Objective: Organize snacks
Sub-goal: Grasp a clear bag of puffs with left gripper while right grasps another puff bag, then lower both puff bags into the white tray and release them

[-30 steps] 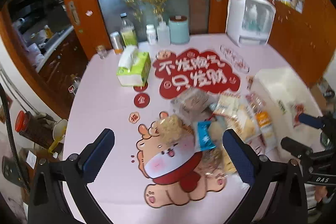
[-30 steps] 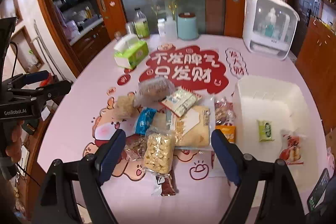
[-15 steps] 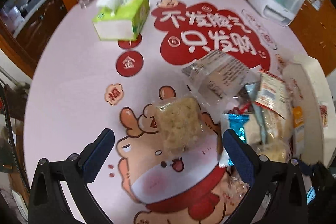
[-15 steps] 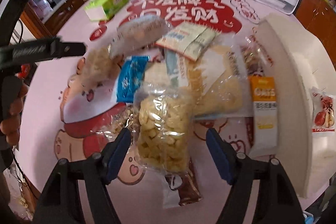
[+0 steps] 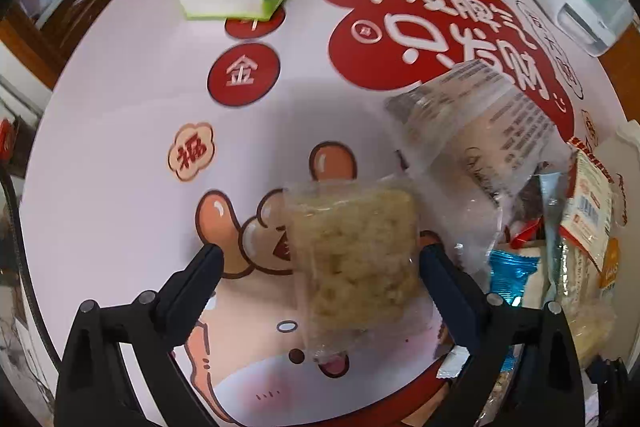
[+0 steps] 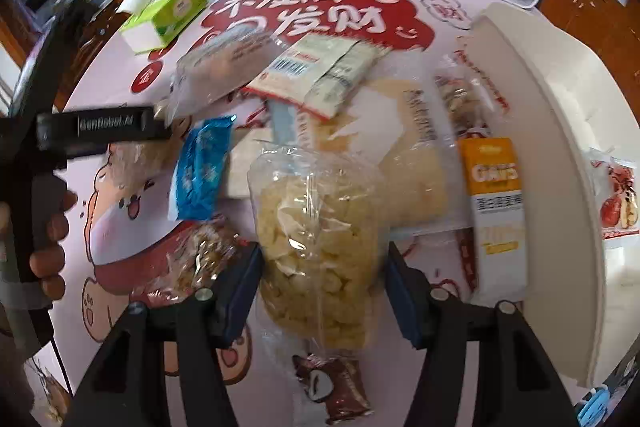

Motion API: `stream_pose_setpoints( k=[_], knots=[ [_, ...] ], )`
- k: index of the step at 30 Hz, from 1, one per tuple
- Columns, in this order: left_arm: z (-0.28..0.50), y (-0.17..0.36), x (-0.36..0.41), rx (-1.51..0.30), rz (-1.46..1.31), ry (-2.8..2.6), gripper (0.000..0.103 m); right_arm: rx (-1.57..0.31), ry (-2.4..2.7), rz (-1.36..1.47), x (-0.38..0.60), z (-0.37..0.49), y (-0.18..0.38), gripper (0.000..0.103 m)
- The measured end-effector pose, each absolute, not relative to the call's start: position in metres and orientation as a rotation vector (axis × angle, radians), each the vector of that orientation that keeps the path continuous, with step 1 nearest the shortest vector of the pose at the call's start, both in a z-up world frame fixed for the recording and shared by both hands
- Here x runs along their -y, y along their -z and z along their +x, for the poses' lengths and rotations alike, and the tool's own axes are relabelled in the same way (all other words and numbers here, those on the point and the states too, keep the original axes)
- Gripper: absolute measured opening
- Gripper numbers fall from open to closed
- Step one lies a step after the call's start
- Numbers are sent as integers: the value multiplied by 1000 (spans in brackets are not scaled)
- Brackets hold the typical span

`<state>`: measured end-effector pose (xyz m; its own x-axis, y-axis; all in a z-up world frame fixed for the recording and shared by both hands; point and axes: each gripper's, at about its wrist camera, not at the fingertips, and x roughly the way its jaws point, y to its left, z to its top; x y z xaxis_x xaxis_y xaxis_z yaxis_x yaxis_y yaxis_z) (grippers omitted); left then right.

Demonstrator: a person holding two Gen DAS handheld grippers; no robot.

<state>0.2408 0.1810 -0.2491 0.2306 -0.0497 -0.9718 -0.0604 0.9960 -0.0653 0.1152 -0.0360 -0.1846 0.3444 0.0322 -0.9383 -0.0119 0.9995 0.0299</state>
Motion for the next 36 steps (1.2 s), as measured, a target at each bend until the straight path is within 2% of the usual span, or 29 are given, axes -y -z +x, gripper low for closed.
stream_pose_setpoints(
  k=[3,5,7,11,16,23,31,36],
  knots=[
    [240,253,-184,-1341,-127,-8,91,-1217,-17,30,42,116,183,60],
    [238,253,-184,-1340,-143,11,68,-1219,-15,35,44,117,183,60],
    [236,249,-181,-1334,-156,42,56,-1220,-20,37,44,117,183,59],
    [227,241,-171,-1312,-73,29,49,-1213,-40,43,44,115,178,59],
    [202,209,-167,-1251,-30,46,48,-1176,-63,38,48,106,161,59],
    [150,132,-144,-1131,23,164,48,-1100,-88,38,58,85,120,59],
    [105,60,-70,-1010,61,351,48,-955,-92,76,102,57,59,59],
    [95,31,2,-951,59,407,48,-900,-87,120,169,56,35,59]
  ],
)
